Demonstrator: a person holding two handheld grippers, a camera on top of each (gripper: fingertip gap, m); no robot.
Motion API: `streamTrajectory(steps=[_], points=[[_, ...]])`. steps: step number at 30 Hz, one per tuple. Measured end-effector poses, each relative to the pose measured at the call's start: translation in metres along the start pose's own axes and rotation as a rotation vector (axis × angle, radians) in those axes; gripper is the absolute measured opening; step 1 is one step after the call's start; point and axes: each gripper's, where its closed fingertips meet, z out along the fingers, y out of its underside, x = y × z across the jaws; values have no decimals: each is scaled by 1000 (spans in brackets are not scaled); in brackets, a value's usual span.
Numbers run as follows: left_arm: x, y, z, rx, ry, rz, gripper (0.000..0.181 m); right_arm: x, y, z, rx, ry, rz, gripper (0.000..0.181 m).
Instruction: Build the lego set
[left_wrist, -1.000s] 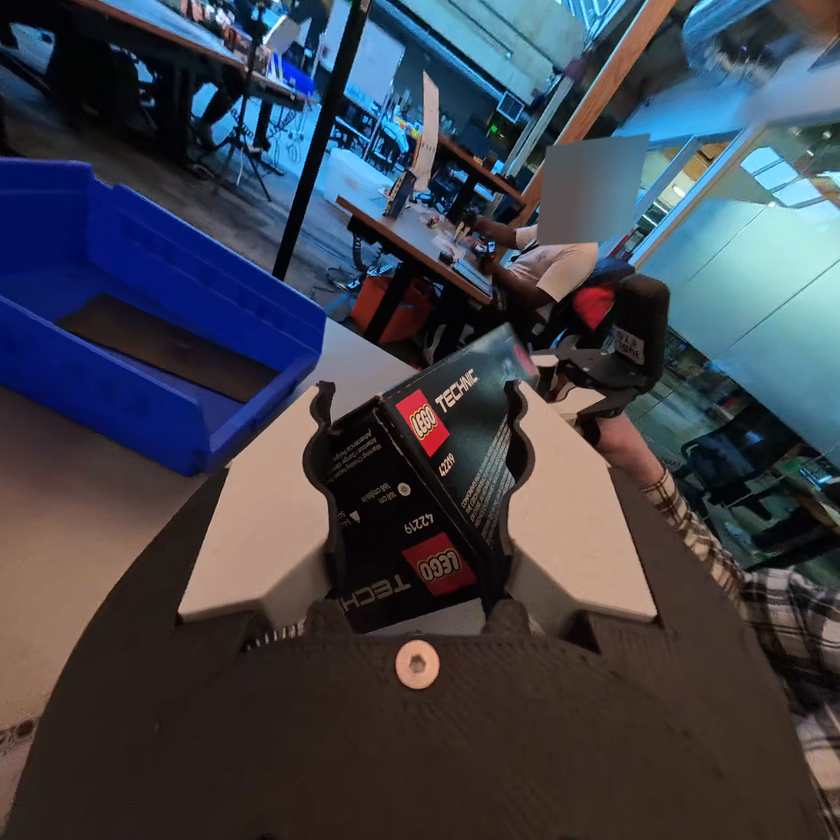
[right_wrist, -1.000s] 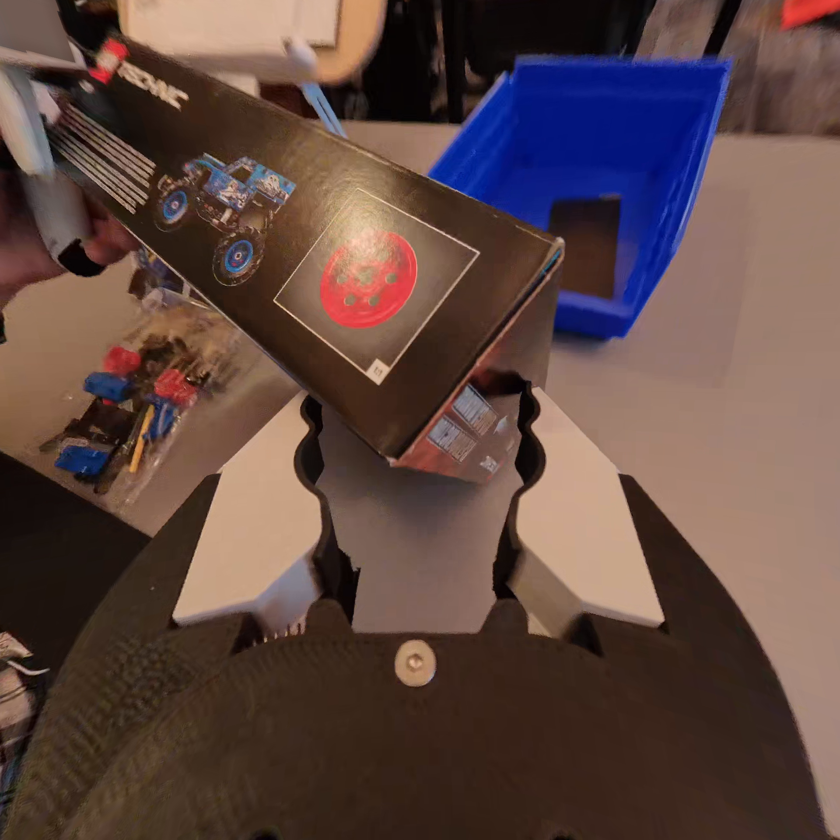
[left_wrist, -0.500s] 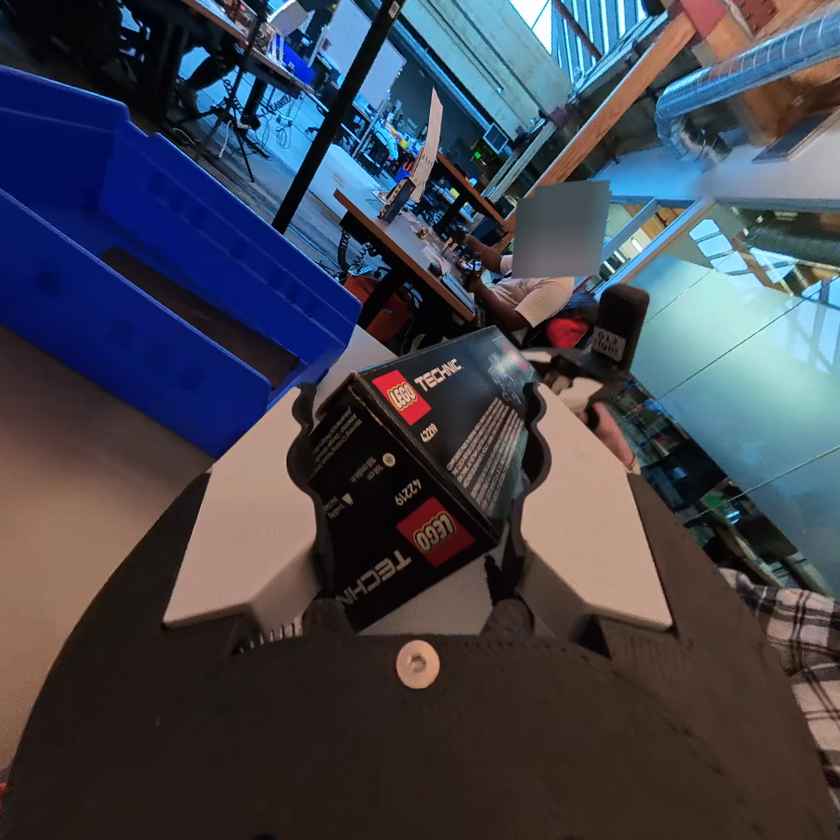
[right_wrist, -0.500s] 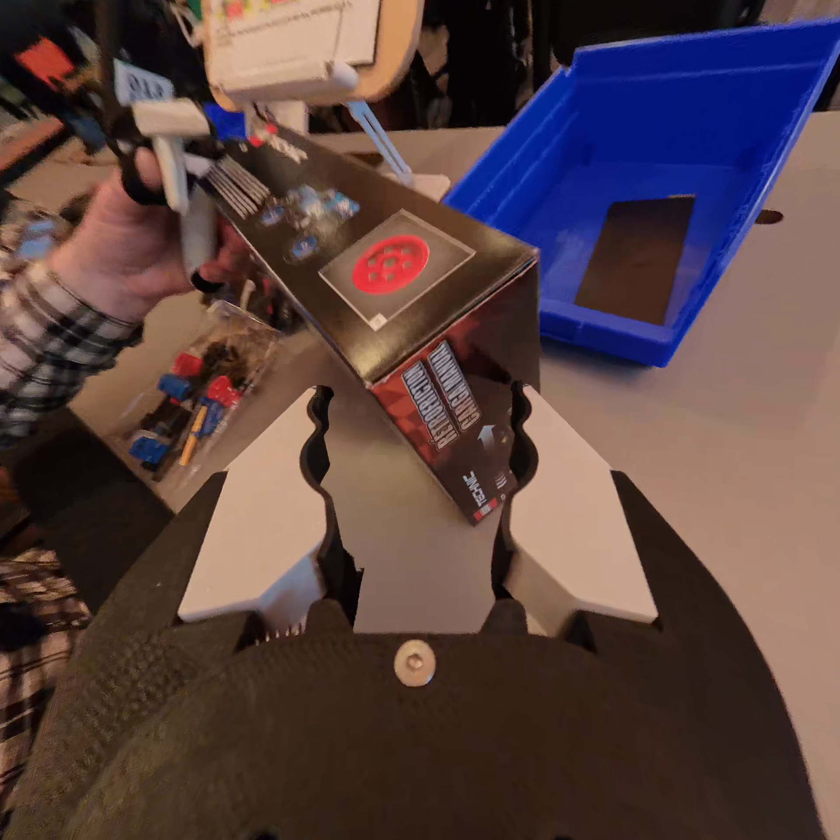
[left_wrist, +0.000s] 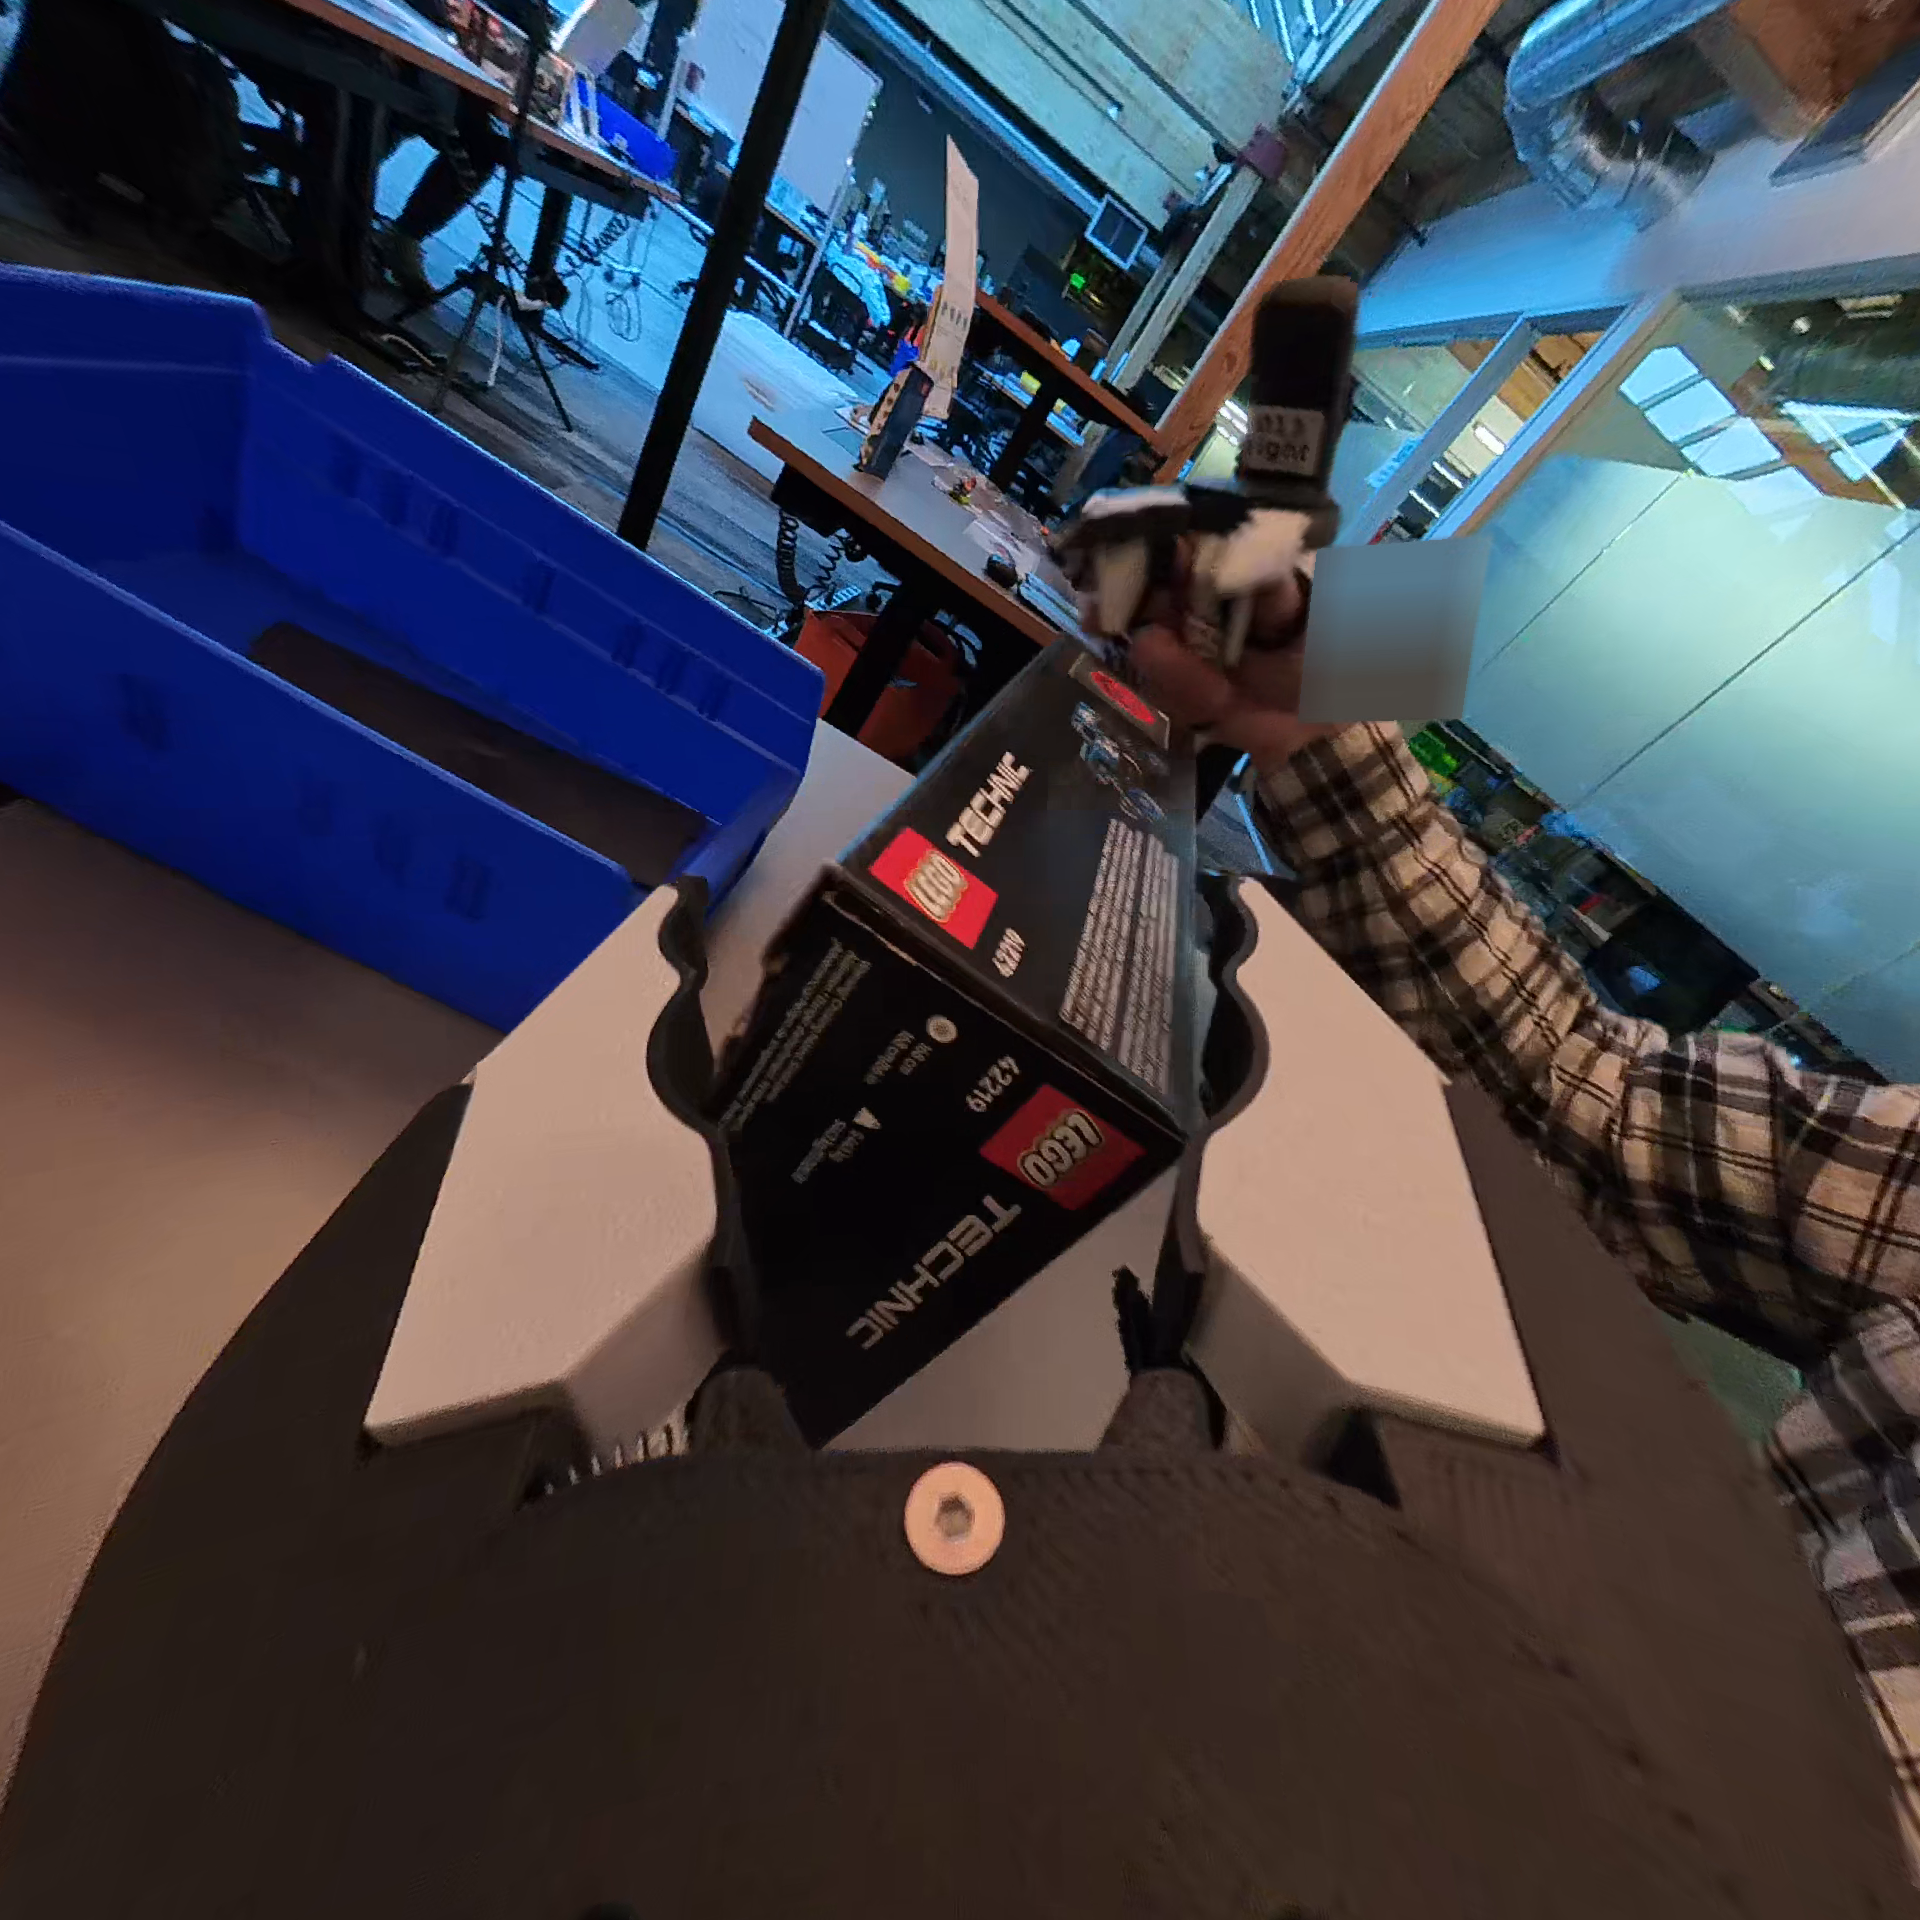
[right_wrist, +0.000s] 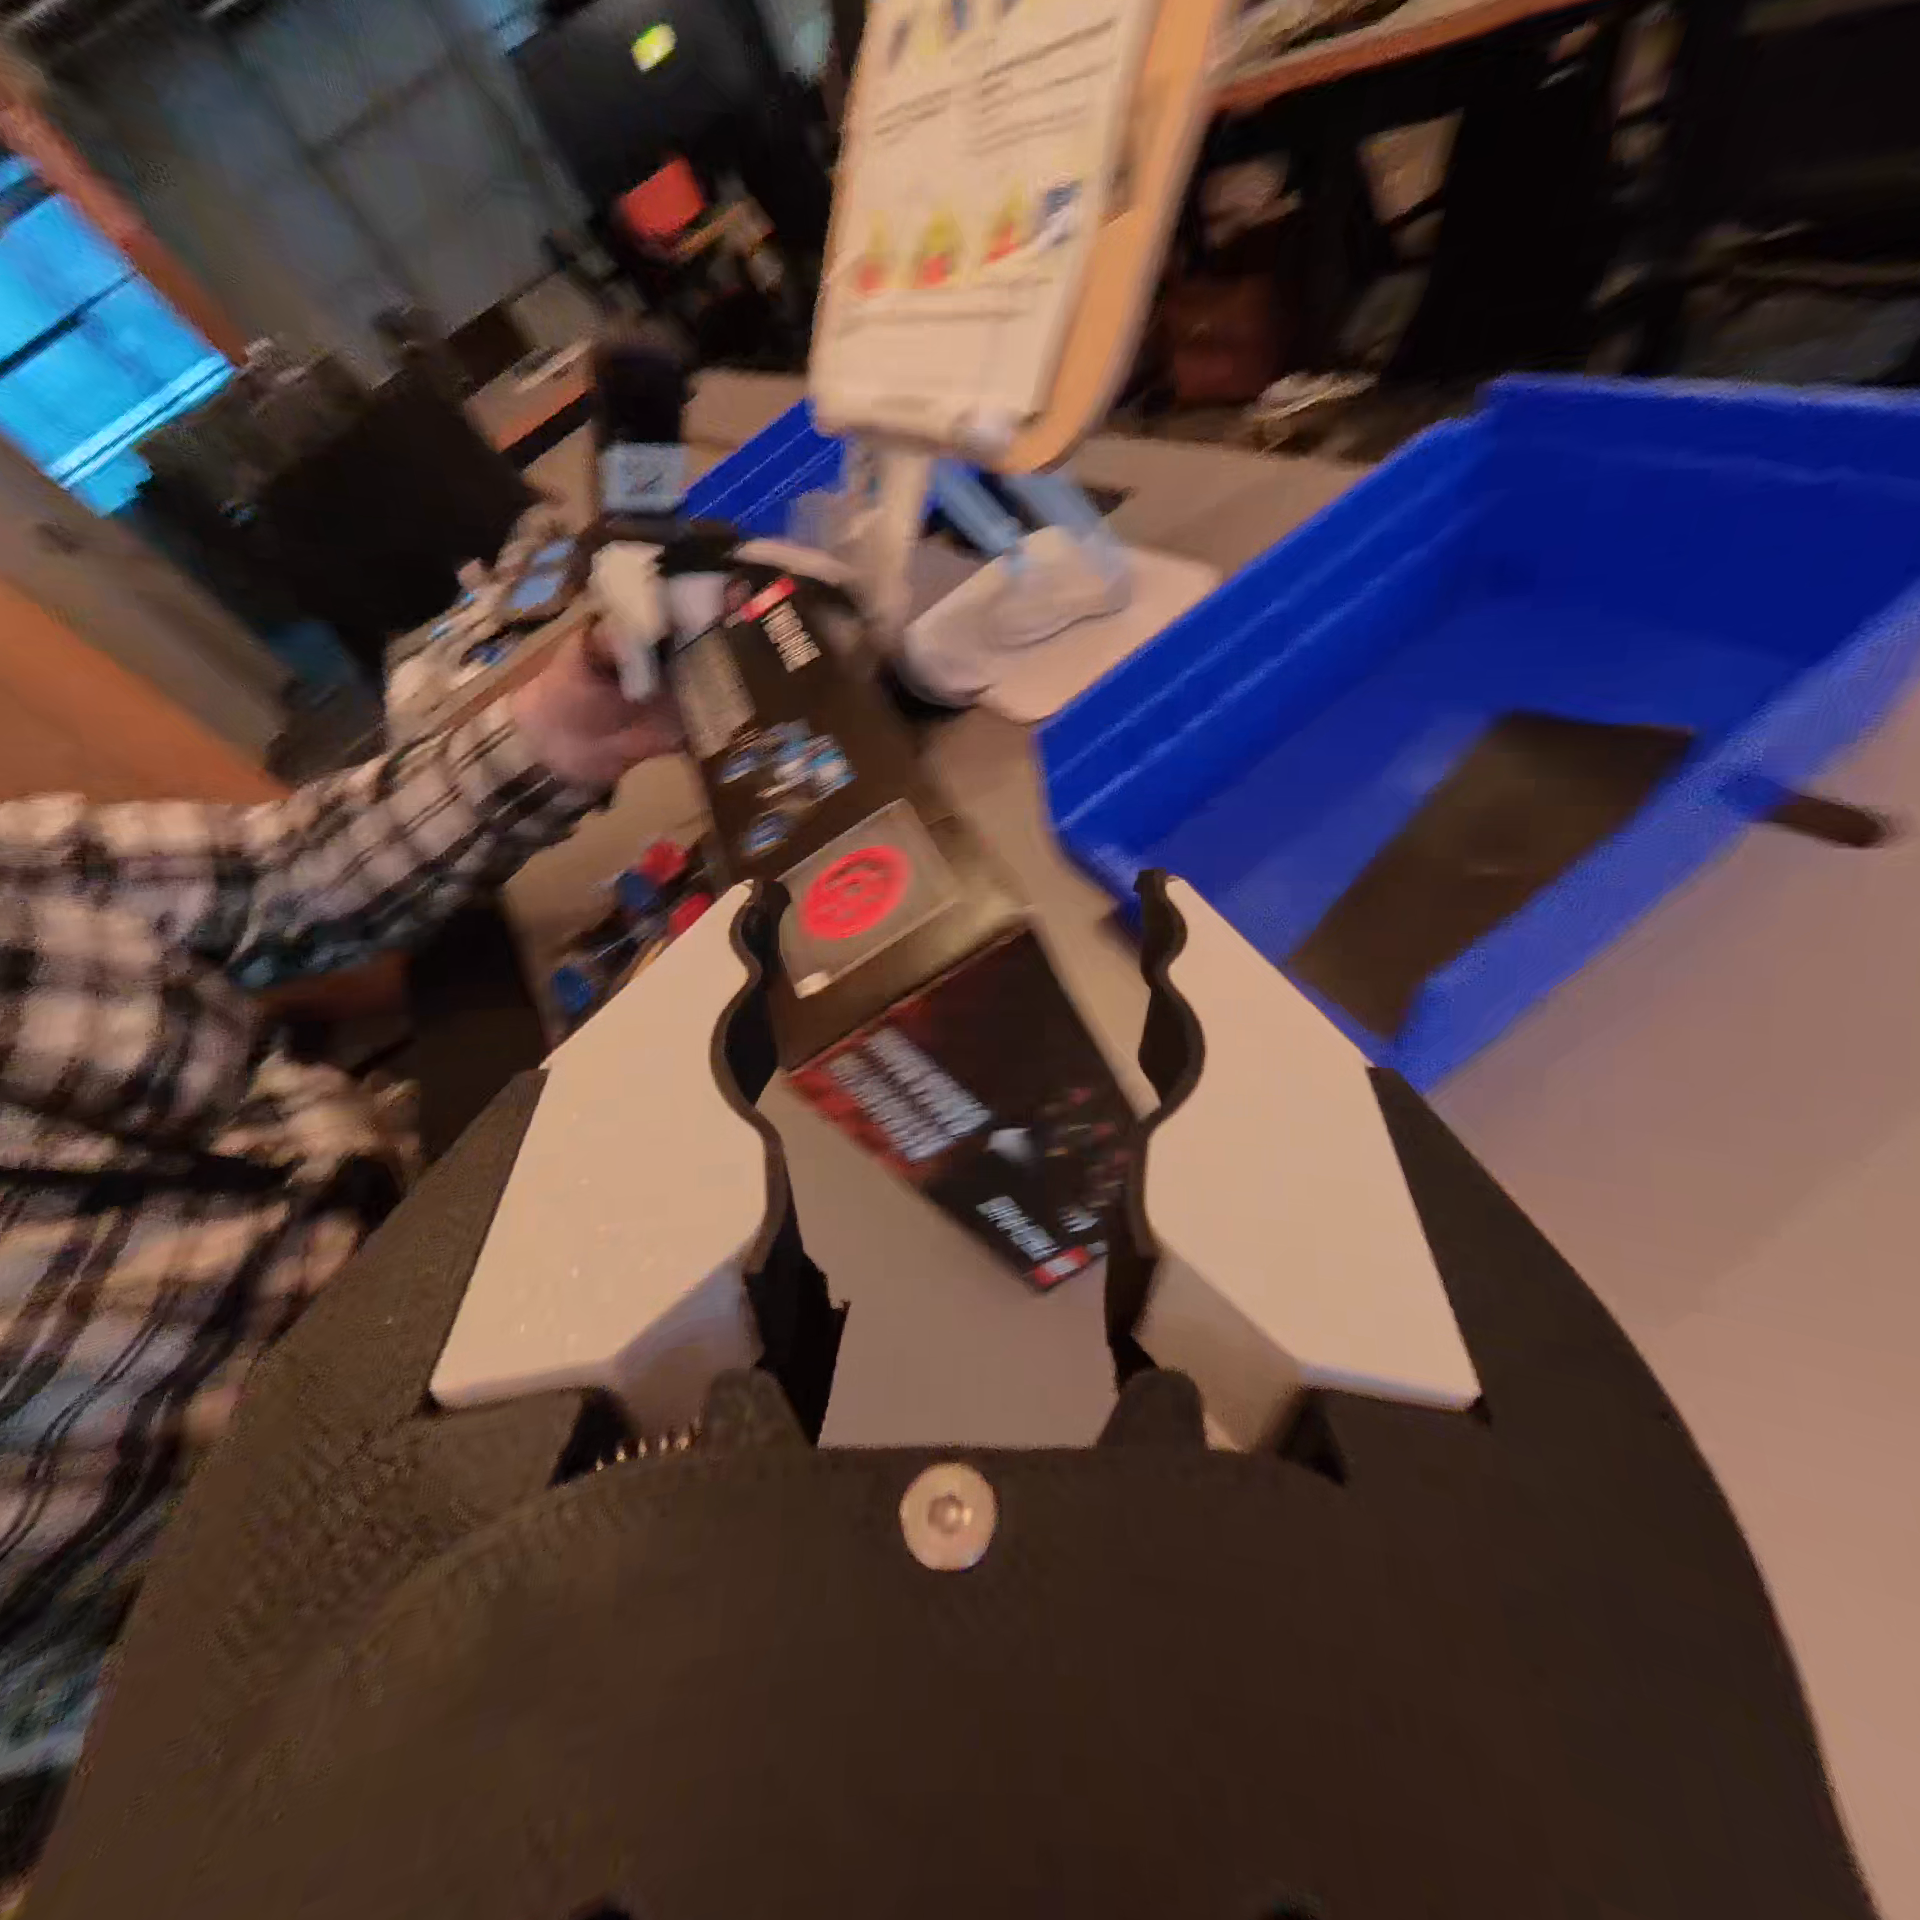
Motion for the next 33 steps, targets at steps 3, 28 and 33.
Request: streamTrajectory(steps=[3, 28, 33], points=[[6, 5, 2, -14, 12, 28, 97, 69, -7, -1, 2, 218, 90, 73], [2, 35, 44, -317, -35, 607, 111, 254, 55, 49, -332, 741, 199, 2], [2, 34, 43, -305, -32, 598, 111, 282, 57, 1, -213, 903, 319, 1]])
